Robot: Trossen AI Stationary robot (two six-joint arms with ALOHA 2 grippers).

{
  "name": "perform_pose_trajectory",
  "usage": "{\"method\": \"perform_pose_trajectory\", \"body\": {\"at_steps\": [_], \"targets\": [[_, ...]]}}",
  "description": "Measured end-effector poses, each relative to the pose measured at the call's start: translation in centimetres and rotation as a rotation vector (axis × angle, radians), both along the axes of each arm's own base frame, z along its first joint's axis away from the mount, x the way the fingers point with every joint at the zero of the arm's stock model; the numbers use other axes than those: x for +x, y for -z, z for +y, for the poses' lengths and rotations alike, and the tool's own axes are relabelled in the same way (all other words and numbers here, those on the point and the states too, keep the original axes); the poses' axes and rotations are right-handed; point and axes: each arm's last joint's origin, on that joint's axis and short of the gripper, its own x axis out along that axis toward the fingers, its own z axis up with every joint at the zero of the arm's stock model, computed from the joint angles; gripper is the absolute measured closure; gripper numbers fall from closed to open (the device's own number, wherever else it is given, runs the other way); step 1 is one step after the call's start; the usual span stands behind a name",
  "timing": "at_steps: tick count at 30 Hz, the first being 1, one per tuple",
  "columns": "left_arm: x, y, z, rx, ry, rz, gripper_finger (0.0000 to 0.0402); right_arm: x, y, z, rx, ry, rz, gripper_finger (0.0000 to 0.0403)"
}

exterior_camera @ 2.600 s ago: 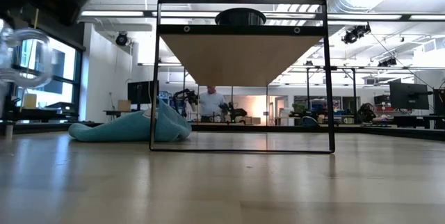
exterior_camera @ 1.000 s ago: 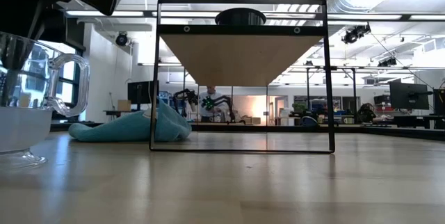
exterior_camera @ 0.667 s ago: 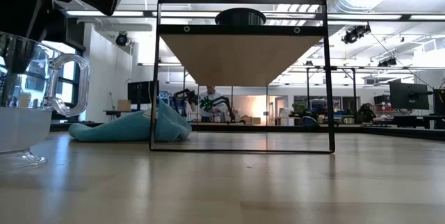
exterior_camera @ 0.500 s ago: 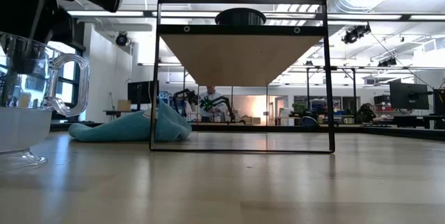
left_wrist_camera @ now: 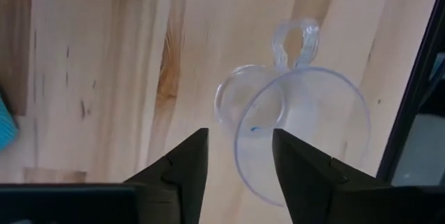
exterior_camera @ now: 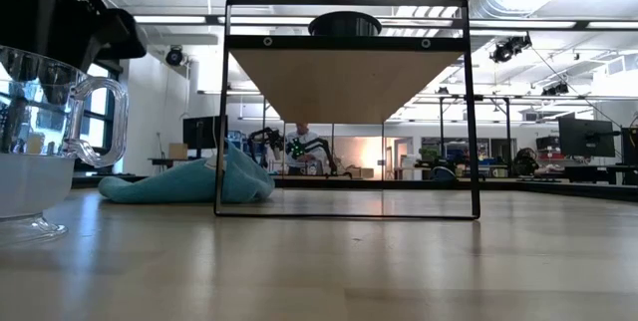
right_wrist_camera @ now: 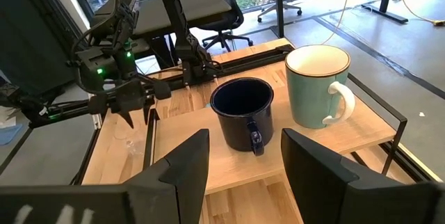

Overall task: Stack small to large cups/mugs on shelf
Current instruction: Put the transparent mug on the shelf

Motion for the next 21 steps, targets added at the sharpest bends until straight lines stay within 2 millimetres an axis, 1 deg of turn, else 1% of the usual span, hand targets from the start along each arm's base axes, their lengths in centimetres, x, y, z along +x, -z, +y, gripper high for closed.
{"method": "perform_pose_trajectory", "body": {"at_steps": [4,10,21], "targets": [[-0.05,0.01,0.02,0.013,0.046,-0.001,0.0252,-0.01,0.0,0.0,0.001,0.001,0.0,0.0231],[-0.05,0.02,0.05,0.024,0.063,-0.006,0.0258,-0.01,0.0,0.0,0.001,0.0,0.0,0.0231],[0.03,0.0,0.03,0.026,0.068,-0.015,0.035,0.0,0.0,0.0,0.001,0.0,0.0,0.0231]]}}
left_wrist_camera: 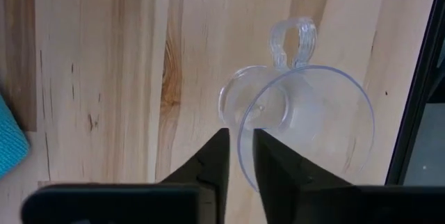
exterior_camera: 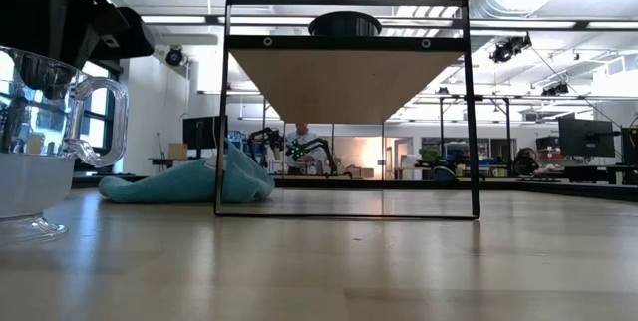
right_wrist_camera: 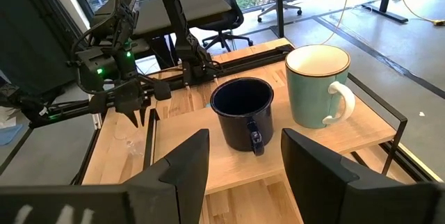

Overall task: Stack small to large cups/mugs on shelf
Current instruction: Put the transparent mug on the shelf

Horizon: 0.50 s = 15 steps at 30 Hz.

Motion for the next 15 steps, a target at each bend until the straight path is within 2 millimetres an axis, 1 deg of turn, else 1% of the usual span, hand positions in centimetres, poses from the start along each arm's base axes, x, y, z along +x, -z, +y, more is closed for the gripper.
{"method": "perform_pose_trajectory", "body": {"at_steps": [8,15], "targets": [[0.0,0.01,0.0,0.001,0.005,0.0,0.0397,0.0,0.0,0.0,0.0,0.0,0.0,0.0231],[-0.01,0.01,0.0,0.001,0.001,0.001,0.04,0.0,0.0,0.0,-0.002,-0.001,0.0,0.0231]]}}
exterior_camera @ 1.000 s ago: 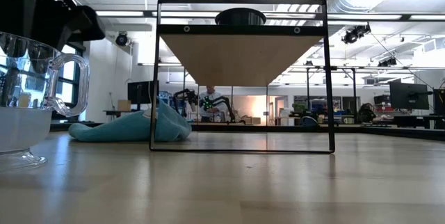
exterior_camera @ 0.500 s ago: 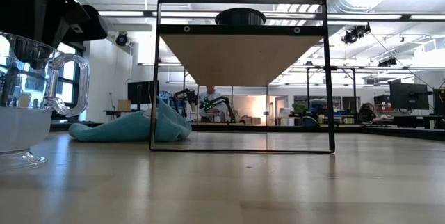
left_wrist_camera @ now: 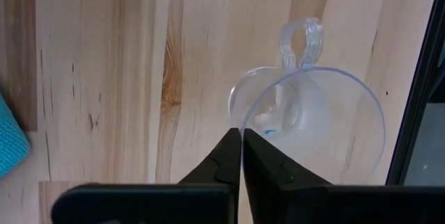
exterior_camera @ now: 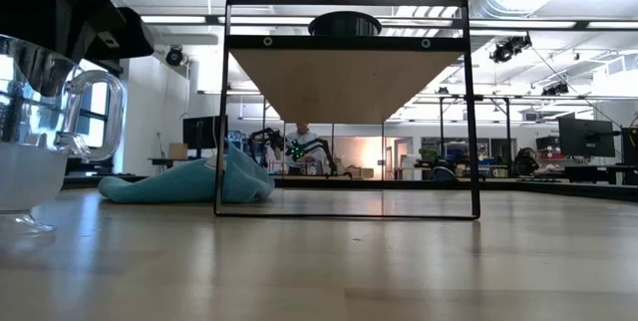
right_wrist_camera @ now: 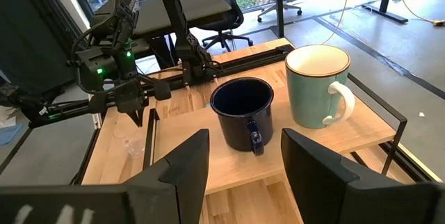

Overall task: Stack small to large cups/mugs on shelf
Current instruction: Put the transparent mug on the shelf

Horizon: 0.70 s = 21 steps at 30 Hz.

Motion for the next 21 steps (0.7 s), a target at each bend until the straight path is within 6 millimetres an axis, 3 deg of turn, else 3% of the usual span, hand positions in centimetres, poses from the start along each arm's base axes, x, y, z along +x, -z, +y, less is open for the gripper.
{"method": "perform_pose_trajectory", "body": {"at_steps": [11,21], "targets": [[-0.1,-0.3,-0.2,-0.058,-0.022,0.039,0.0401,0.0,0.0,0.0,-0.001,0.0,0.0,0.0231],[0.7,-4.6,-0.3,-0.011,-0.009,0.005,0.0401,0.0,0.0,0.0,-0.001,0.0,0.0,0.0231]]}}
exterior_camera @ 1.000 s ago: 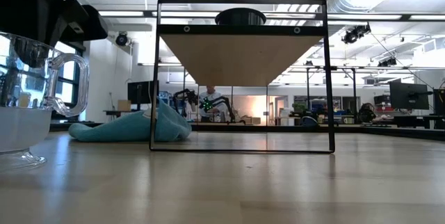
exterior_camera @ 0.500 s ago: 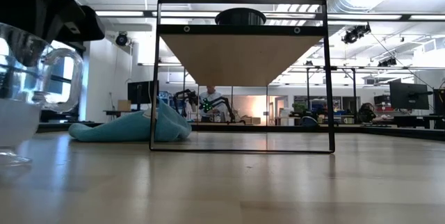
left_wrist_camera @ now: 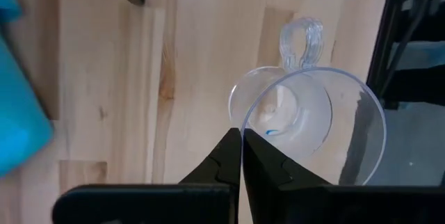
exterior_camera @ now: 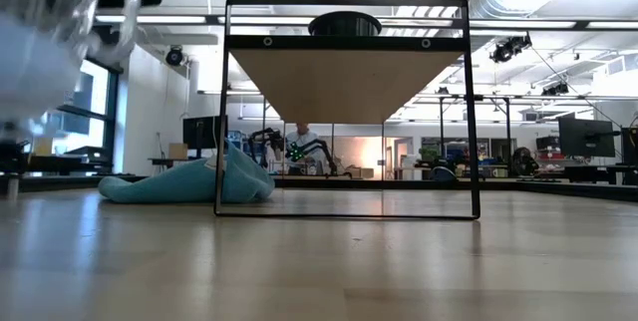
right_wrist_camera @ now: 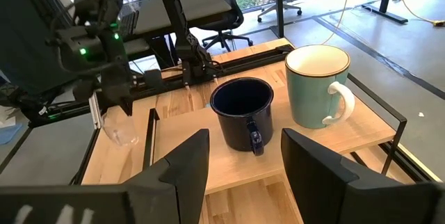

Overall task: Stack small to large cups/mugs on shelf
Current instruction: Put the transparent mug on the shelf

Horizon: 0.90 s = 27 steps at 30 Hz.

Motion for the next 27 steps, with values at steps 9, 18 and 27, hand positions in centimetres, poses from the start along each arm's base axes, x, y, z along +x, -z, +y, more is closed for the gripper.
{"method": "perform_pose_trajectory", "body": {"at_steps": [9,18,27], "targets": [[0.8,-4.1,1.8,0.005,-0.065,-0.025,0.0402,0.0,0.0,0.0,0.0,0.0,0.0,0.0231],[1.0,-6.8,4.1,0.012,-0.128,-0.015,0.0402,-0.1,0.2,0.0,0.005,-0.001,0.018,0.0231],[1.4,-8.1,6.0,0.018,-0.155,-0.043,0.0401,-0.2,0.5,0.0,0.017,0.0,0.053,0.0231]]}}
